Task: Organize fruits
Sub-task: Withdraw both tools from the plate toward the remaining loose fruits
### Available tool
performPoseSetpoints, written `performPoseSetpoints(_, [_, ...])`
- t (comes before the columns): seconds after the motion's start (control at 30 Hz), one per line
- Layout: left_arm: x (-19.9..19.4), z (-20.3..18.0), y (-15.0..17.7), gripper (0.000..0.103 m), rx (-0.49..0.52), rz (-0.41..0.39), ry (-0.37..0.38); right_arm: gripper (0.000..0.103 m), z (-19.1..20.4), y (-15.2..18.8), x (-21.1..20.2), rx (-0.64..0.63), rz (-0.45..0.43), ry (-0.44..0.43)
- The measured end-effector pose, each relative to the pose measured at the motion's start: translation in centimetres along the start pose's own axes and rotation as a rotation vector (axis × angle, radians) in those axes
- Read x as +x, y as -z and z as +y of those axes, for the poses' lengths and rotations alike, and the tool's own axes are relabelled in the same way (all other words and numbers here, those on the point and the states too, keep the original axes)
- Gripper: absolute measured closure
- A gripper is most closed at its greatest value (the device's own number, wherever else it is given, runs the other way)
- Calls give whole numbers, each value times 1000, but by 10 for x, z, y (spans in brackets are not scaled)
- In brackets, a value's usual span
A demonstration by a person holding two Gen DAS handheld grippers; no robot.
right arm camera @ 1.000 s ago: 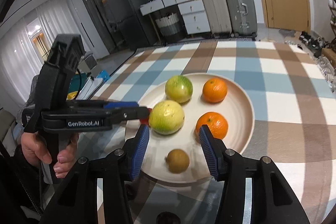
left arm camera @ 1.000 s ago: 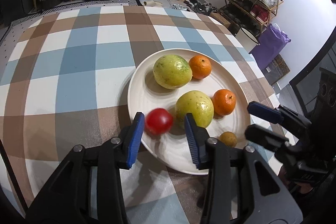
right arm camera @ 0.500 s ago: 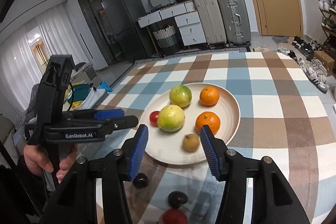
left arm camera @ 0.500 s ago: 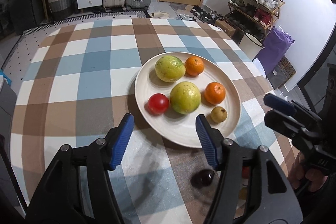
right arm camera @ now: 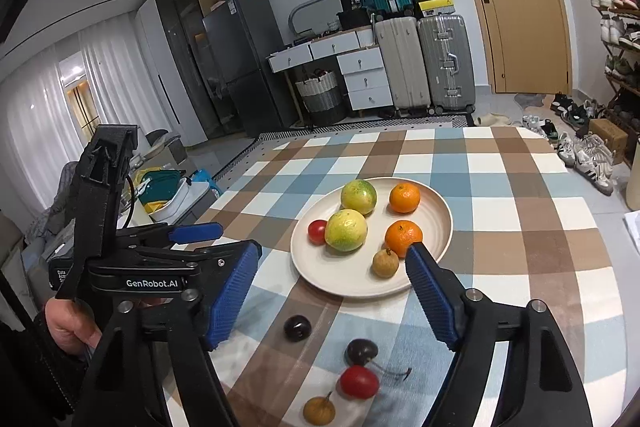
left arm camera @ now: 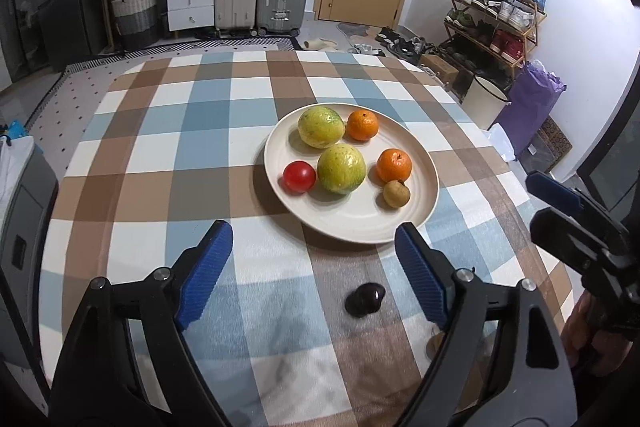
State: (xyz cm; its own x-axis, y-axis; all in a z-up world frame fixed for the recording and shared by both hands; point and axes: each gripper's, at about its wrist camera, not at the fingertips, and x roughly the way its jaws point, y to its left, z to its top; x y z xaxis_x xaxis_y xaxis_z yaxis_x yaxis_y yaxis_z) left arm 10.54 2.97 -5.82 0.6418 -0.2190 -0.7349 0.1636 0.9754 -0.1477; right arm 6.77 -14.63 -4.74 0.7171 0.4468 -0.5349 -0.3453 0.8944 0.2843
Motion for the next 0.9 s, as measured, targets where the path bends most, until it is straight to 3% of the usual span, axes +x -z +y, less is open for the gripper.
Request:
performPoseSetpoints(0.3, [-24, -13, 23, 18, -3, -27, -24, 21, 10, 16, -29, -5, -22, 6])
performPoseSetpoints(0.5, [-32, -16, 41, 2, -24, -38, -35, 19, 13, 35, -42, -7, -5, 10])
performPoseSetpoints(0.9, [-28, -15, 70, 1, -42, -3, -48, 19, 13, 74, -46, 10, 56, 24])
